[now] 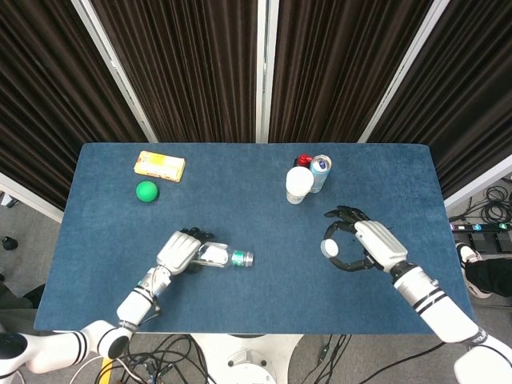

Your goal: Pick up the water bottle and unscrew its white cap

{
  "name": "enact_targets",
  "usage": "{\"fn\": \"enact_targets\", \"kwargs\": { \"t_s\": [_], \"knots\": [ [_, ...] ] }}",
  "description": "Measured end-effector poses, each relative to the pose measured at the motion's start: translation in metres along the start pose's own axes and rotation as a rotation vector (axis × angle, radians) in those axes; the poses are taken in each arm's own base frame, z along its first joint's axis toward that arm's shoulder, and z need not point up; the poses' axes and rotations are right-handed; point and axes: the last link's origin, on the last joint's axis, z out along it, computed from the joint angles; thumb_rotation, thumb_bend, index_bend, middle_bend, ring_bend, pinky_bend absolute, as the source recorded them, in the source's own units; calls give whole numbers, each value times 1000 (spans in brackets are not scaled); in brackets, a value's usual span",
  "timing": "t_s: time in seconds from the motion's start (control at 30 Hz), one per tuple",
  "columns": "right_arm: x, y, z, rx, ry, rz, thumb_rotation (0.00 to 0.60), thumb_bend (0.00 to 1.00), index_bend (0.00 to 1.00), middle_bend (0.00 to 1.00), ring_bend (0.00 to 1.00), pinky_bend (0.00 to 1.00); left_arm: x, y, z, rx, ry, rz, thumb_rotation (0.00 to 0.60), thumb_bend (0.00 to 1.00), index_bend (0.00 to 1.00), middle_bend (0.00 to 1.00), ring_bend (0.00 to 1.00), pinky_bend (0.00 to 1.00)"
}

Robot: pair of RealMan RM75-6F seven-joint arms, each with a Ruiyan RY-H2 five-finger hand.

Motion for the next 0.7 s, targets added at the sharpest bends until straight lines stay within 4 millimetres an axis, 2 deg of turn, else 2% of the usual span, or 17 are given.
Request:
{"fn": "enact_targets", "kwargs": {
  "t_s": [0.23, 0.47, 0.63, 0.7],
  "knots": [
    [-29, 15, 20, -32, -70, -83, 600, 227, 502, 108, 0, 0, 22, -7, -19, 32, 56, -14, 600, 145, 131, 212, 152, 285],
    [-69, 29, 54, -46, -106, -190, 600, 228, 459, 97, 0, 0, 55, -45, -62, 135, 207, -73, 600, 141, 132, 212, 152, 277],
    [-96, 40, 78, -68, -119, -276, 600, 226, 398, 77, 0, 0, 67, -67, -94, 186, 275, -144, 600, 137, 131, 212, 152, 276],
    [-106, 43, 86, -77, -124, -311, 600, 226, 343, 67, 0, 0, 69, -75, -106, 206, 292, -167, 600, 136, 131, 212, 152, 276]
  ]
}}
